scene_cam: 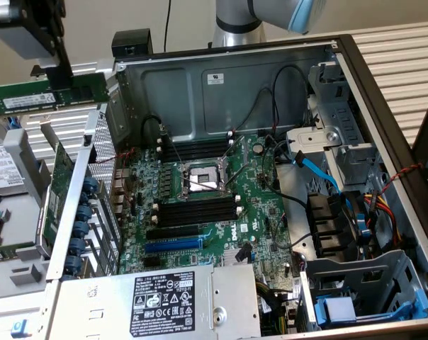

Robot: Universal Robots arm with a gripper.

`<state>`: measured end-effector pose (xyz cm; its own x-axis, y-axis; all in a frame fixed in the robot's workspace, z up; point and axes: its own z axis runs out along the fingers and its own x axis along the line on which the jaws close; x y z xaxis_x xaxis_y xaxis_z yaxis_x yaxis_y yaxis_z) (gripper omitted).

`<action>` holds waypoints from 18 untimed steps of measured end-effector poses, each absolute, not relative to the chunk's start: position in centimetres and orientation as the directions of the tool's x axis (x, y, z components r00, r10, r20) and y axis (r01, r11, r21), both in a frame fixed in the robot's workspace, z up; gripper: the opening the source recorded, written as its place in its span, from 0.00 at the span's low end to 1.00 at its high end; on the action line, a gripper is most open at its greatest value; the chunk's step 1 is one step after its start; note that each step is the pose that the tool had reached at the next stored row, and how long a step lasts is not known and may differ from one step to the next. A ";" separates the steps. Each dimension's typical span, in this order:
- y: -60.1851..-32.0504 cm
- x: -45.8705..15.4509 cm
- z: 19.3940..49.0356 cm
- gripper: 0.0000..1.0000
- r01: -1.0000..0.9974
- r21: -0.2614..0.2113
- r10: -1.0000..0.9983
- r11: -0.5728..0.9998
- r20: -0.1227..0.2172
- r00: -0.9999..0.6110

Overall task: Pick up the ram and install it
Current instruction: 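Pick up the ram and move it above insertion slot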

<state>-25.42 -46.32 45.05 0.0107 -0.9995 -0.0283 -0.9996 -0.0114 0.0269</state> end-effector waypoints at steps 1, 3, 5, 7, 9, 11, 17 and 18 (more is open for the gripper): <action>-46.3 -25.0 45.0 0.12 -1.000 0.027 -1.000 -0.011 -0.028 0.011; -46.2 -24.1 45.0 0.12 -1.000 0.027 -1.000 -0.011 -0.028 0.011; -46.1 -23.2 45.0 0.12 -1.000 0.027 -1.000 -0.011 -0.028 0.011; -45.8 -22.5 45.0 0.12 -1.000 0.027 -1.000 -0.011 -0.028 0.011; -45.6 -21.8 45.0 0.12 -1.000 0.027 -1.000 -0.011 -0.028 0.011; -45.3 -21.1 45.0 0.12 -1.000 0.027 -1.000 -0.011 -0.028 0.011; -44.2 -19.2 45.0 0.12 -1.000 0.027 -1.000 -0.011 -0.028 0.011; -44.0 -18.9 45.0 0.12 -1.000 0.027 -1.000 -0.011 -0.028 0.011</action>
